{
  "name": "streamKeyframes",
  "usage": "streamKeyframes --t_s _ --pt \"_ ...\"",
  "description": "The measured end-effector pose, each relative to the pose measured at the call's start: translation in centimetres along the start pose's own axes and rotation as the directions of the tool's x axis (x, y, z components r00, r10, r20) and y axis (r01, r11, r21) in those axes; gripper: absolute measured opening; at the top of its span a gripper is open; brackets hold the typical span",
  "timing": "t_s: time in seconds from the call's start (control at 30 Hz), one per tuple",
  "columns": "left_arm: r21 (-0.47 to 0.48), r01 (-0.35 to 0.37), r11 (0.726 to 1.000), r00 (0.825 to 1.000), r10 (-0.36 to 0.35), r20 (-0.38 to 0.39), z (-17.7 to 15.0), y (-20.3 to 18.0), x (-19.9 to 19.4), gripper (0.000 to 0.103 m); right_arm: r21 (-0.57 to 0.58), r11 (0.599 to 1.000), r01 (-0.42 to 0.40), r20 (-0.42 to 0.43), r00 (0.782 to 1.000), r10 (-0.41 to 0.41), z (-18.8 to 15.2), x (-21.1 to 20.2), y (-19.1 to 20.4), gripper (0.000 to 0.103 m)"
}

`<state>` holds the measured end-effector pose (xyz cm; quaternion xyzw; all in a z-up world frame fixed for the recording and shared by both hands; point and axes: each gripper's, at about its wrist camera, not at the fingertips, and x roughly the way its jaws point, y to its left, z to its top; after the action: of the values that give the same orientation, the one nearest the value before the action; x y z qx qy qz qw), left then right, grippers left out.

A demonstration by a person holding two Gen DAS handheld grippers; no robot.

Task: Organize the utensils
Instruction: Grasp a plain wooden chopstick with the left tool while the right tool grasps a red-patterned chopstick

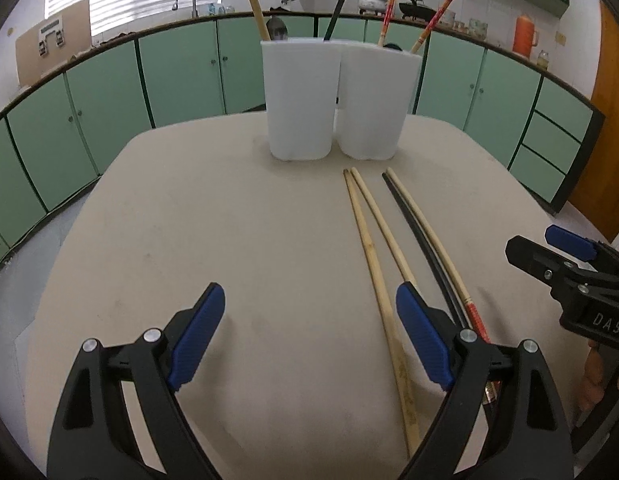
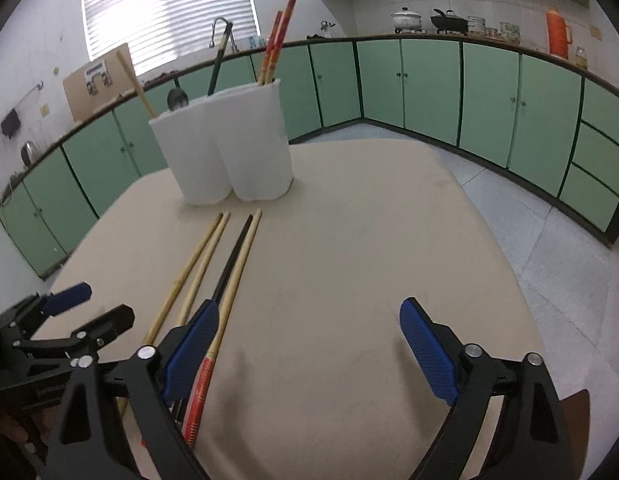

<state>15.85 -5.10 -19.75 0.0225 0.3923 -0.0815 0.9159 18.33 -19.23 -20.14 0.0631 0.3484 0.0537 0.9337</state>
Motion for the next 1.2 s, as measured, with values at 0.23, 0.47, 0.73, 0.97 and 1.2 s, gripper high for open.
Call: streamKeyframes --t_s 0.23,0.47,0.73,0.97,1.2 --pt "0.027 0.007 1.000 0.998 -0.006 -0.061 -0.1 -0.8 1.2 0.081 -0.041 0.999 0.000 -0.024 1.000 -0.001 -0.2 0.1 0.9 0.066" --pt "0.043 0.019 0.999 0.994 -0.014 -0.104 0.1 -1.5 2.2 0.078 -0.063 0.998 -0.002 -0.036 0.999 0.000 -0.2 0.3 1.3 0.059" --pt "0.001 -0.019 1.000 0.996 0.019 -0.089 0.0 -0.6 1.8 0.037 -0.105 0.994 -0.020 -0.053 0.999 0.014 -0.4 0.4 2.3 0.053" --pt "-0.052 -0.067 0.996 0.994 0.062 -0.085 -0.2 0.8 1.4 0.010 -0.133 0.989 -0.057 -0.088 0.995 0.045 -0.5 0.8 3.5 0.043" --pt "-0.099 -0.127 0.987 0.989 0.119 -0.088 -0.6 2.2 0.7 0.006 -0.161 0.984 -0.079 -0.132 0.990 0.058 -0.6 1.5 4.7 0.030"
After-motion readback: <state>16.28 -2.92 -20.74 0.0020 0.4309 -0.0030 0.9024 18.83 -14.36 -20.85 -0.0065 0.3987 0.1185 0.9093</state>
